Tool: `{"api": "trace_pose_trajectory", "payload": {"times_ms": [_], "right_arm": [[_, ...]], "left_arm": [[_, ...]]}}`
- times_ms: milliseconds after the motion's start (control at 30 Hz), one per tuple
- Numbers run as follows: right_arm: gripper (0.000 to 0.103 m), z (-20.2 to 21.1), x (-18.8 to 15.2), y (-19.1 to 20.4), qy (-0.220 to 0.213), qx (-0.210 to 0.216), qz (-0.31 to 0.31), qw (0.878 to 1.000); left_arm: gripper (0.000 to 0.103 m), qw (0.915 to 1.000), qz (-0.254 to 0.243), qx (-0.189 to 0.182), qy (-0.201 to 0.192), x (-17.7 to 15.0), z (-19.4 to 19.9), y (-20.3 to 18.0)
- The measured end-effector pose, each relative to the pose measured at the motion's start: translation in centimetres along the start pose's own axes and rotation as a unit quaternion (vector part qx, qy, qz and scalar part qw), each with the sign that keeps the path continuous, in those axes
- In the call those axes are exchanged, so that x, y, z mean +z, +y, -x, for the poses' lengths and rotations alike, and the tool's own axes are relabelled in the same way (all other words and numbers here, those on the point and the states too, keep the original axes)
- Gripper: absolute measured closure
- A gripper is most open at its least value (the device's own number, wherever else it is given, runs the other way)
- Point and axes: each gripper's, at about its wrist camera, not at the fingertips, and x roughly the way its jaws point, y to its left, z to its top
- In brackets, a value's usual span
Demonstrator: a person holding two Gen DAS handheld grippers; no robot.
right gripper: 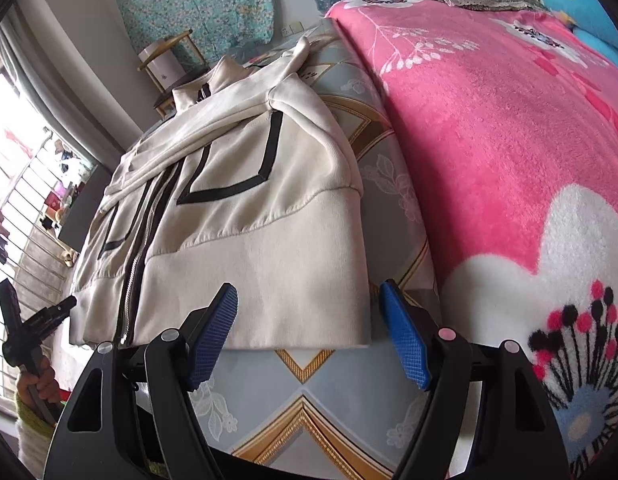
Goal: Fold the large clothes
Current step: 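Move both open tools back to the jacket hem, then close both tools on the jacket hem edge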
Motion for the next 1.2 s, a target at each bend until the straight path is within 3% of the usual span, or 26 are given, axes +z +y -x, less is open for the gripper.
{"api": "trace_pose_trajectory", "payload": {"times_ms": [167,267,467,667,833,967,1200], "right_arm": [[0.033,-0.4,0.7,-1.0,-0.005,0.026,-0.032,0.999],[0.039,-0.2,0.6,-1.5,-0.001,0.039,-0.047,0.998],[0.052,0.2,-0.5,-1.8,0.019,0.059,-0.055,0.997],[0.069,-1.0,0.2,-1.6,0.014,0.045,-0.053,0.997],[0.095,-1.3,0.6,-0.4,0.002,0.009,-0.026,1.0],[0.097,0.8,0.8,0.7,-0.022,-0.005,-0.008,1.0],[0.097,4.4,1.5,2.3,-0.062,-0.007,0.016,0.998]], "left_arm": [[0.072,0.9994,0.02,-0.03,0.004,0.0,0.0,0.8],[0.072,0.998,0.022,-0.057,0.013,-0.6,0.5,1.1],[0.072,0.9977,0.01,-0.063,0.024,-1.8,1.1,1.2],[0.077,0.9986,0.011,-0.048,0.018,-1.3,0.6,0.8],[0.087,0.9999,-0.011,0.0,0.012,-1.0,0.1,-0.4],[0.098,0.9967,-0.063,0.05,-0.01,-1.1,1.7,-2.6],[0.099,0.9957,-0.077,0.032,-0.041,-0.5,5.7,-3.9]]}}
